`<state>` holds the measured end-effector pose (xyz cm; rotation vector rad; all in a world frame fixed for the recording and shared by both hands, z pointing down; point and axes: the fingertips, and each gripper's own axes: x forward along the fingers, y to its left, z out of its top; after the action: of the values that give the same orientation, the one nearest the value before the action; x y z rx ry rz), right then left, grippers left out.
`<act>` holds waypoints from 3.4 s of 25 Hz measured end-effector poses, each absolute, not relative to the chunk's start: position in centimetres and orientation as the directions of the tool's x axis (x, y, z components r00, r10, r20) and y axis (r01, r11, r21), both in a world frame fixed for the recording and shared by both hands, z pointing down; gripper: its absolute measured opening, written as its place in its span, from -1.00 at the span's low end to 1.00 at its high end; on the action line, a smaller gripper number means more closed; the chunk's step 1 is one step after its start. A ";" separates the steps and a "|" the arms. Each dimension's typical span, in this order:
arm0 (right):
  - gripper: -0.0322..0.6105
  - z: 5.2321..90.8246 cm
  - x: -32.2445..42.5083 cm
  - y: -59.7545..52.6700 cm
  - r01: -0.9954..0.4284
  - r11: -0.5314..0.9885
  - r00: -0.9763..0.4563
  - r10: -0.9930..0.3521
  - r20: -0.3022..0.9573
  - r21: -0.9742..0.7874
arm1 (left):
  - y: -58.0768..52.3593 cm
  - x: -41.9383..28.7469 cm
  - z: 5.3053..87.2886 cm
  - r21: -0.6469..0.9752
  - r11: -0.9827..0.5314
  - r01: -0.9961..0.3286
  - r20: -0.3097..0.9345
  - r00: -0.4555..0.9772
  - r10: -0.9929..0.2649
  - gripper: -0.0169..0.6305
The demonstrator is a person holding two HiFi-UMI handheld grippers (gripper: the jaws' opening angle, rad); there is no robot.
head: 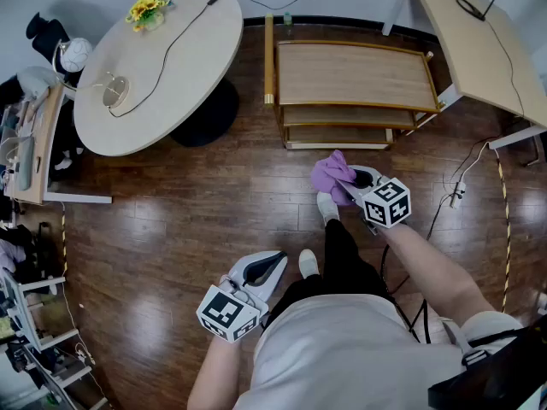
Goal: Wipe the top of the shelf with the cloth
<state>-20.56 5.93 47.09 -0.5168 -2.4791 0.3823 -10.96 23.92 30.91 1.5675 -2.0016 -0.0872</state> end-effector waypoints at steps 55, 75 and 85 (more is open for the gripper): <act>-0.60 78.6 -20.6 -39.6 -0.354 0.934 -0.619 -0.202 0.759 -0.040 | -4.3 -17.0 46.3 0.636 -0.147 -0.758 0.396 0.484 -0.781 -0.90; -0.61 71.9 -24.5 -27.1 -0.180 0.970 -0.810 -0.050 0.584 -0.167 | -0.5 -17.4 46.9 0.595 -0.025 -0.803 0.415 0.334 -0.846 -0.90; -0.60 73.4 -39.2 1.6 0.278 0.912 -0.789 0.396 0.470 -0.302 | 7.5 -17.7 47.0 0.577 0.131 -0.806 0.435 0.168 -0.884 -0.90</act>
<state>-39.16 1.60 73.45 -0.4830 -2.5302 0.2931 -17.72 7.53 46.98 1.6706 -1.6338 -0.1278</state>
